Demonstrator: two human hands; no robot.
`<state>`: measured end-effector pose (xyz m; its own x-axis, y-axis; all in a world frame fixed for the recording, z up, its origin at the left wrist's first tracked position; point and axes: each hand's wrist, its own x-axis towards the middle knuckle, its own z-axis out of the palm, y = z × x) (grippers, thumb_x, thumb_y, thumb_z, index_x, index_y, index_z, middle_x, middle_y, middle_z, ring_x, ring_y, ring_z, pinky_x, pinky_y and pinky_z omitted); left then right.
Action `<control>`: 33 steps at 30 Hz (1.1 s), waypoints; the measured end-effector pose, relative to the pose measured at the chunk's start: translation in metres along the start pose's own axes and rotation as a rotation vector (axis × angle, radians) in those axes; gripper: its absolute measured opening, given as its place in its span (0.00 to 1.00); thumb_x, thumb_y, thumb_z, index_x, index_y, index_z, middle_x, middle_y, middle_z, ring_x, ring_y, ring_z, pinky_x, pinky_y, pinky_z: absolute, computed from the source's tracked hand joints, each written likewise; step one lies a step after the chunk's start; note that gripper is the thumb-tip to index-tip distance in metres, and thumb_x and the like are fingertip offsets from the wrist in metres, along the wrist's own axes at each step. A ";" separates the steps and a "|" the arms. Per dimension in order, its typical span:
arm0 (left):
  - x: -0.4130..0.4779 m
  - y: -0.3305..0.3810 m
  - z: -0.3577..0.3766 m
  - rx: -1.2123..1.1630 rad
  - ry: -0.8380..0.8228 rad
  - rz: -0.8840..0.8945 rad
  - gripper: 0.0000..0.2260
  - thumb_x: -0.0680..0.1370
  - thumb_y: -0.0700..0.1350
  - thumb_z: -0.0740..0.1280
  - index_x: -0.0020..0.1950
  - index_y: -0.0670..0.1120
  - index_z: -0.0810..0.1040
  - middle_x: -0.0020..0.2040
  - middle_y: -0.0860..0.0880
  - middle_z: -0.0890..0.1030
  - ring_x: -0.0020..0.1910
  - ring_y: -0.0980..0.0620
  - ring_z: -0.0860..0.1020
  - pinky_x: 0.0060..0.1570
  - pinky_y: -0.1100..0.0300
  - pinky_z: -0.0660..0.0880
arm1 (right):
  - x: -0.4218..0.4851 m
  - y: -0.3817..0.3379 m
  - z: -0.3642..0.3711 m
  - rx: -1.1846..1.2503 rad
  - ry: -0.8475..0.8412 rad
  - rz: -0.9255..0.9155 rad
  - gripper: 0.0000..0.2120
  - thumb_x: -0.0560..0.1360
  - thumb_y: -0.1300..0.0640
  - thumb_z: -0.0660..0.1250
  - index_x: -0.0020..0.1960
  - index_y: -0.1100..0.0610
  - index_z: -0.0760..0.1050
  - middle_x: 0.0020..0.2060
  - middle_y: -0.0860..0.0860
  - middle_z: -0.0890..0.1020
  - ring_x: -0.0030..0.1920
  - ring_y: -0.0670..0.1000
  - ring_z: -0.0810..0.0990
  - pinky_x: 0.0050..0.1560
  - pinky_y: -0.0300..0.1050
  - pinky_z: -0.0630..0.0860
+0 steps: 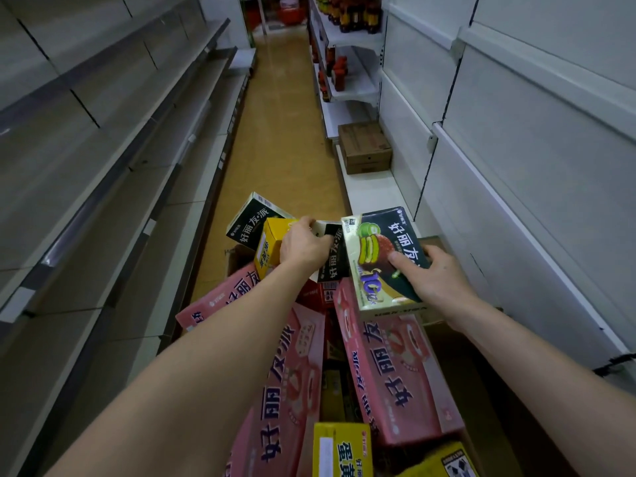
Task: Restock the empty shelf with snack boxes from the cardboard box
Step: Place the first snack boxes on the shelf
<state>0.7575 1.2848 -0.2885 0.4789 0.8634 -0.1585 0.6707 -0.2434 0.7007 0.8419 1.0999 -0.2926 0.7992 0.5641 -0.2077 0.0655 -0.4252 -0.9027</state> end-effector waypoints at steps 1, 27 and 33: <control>-0.003 0.001 -0.002 -0.028 0.000 -0.004 0.23 0.75 0.47 0.70 0.69 0.47 0.72 0.59 0.46 0.80 0.56 0.45 0.79 0.55 0.50 0.78 | 0.000 0.000 -0.001 0.006 -0.005 -0.002 0.11 0.72 0.43 0.71 0.47 0.47 0.72 0.46 0.49 0.82 0.46 0.53 0.83 0.52 0.56 0.80; -0.201 0.002 -0.231 -0.431 0.437 -0.168 0.20 0.72 0.50 0.72 0.58 0.44 0.70 0.51 0.45 0.79 0.45 0.50 0.80 0.40 0.54 0.79 | -0.138 -0.180 0.031 0.084 -0.374 -0.385 0.23 0.74 0.41 0.68 0.60 0.56 0.73 0.50 0.52 0.81 0.49 0.53 0.82 0.54 0.55 0.79; -0.268 -0.012 -0.299 -0.528 0.614 -0.163 0.20 0.71 0.50 0.71 0.58 0.43 0.70 0.49 0.44 0.79 0.42 0.49 0.79 0.34 0.58 0.75 | -0.197 -0.228 0.063 0.152 -0.500 -0.488 0.19 0.74 0.42 0.68 0.56 0.56 0.75 0.43 0.47 0.80 0.43 0.47 0.80 0.43 0.42 0.76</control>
<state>0.4515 1.1881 -0.0461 -0.0995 0.9949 0.0146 0.2775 0.0136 0.9606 0.6320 1.1301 -0.0699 0.3279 0.9373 0.1181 0.2323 0.0412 -0.9718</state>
